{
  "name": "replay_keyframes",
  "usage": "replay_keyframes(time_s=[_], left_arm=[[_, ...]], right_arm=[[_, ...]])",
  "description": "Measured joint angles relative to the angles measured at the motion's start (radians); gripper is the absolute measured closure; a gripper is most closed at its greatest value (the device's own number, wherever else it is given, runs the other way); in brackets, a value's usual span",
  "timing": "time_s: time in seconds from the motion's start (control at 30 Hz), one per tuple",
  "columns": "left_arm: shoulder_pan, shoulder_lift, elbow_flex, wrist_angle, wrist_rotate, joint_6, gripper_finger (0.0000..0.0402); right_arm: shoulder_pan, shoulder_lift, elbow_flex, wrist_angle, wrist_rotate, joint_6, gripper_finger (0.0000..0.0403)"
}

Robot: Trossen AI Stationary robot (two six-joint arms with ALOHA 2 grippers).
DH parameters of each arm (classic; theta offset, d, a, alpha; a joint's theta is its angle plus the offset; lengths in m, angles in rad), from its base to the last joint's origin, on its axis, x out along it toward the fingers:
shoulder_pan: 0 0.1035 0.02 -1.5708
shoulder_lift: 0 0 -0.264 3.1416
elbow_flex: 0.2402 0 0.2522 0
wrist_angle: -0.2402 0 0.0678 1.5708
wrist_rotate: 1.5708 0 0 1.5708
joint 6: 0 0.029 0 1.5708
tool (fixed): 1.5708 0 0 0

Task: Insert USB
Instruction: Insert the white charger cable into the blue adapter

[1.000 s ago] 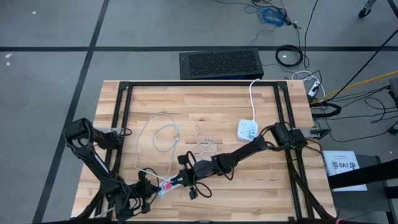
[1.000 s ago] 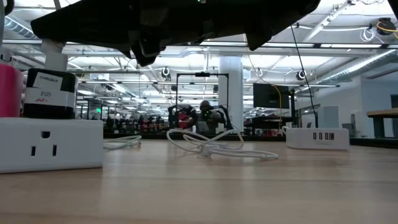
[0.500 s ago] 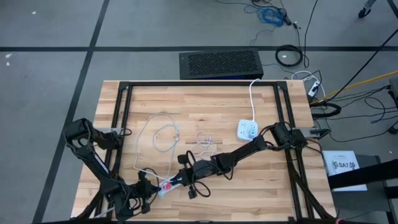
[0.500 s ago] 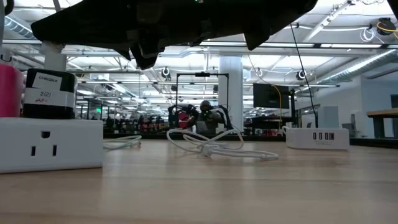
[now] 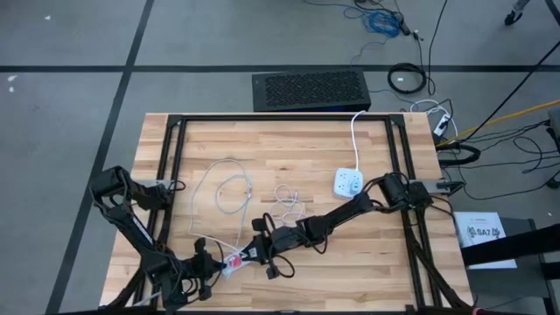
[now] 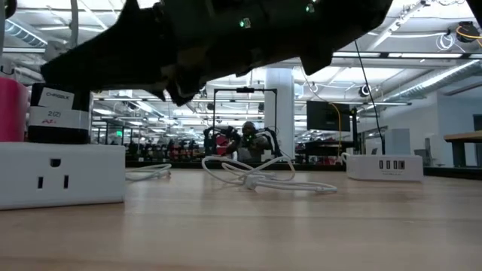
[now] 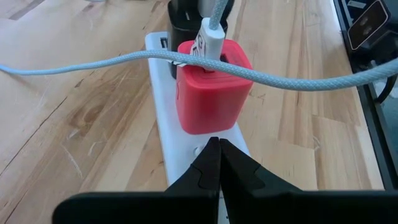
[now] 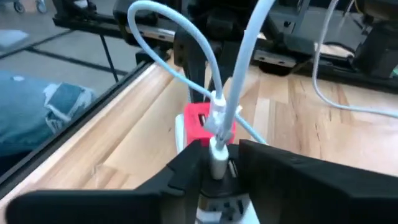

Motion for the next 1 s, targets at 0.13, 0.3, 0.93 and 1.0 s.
replay_keyframes(time_s=[0.13,0.3,0.93,1.0], left_arm=[[0.0,0.0,0.001,0.0,-0.001,0.0,0.0391],[0.0,-0.015,-0.001,-0.001,0.0,0.0,0.0391],[-0.047,-0.186,0.123,-0.268,0.124,0.048,0.0391],[-0.05,-0.21,0.154,-0.293,0.125,0.083,0.0391]], right_arm=[[0.0,-0.011,0.002,-0.007,0.003,-0.001,0.029],[0.0,-0.044,0.003,-0.038,-0.001,0.008,0.0267],[-0.008,-0.352,0.007,-0.692,0.001,0.02,0.0226],[-0.022,-0.359,0.007,-0.756,0.02,0.028,0.0225]])
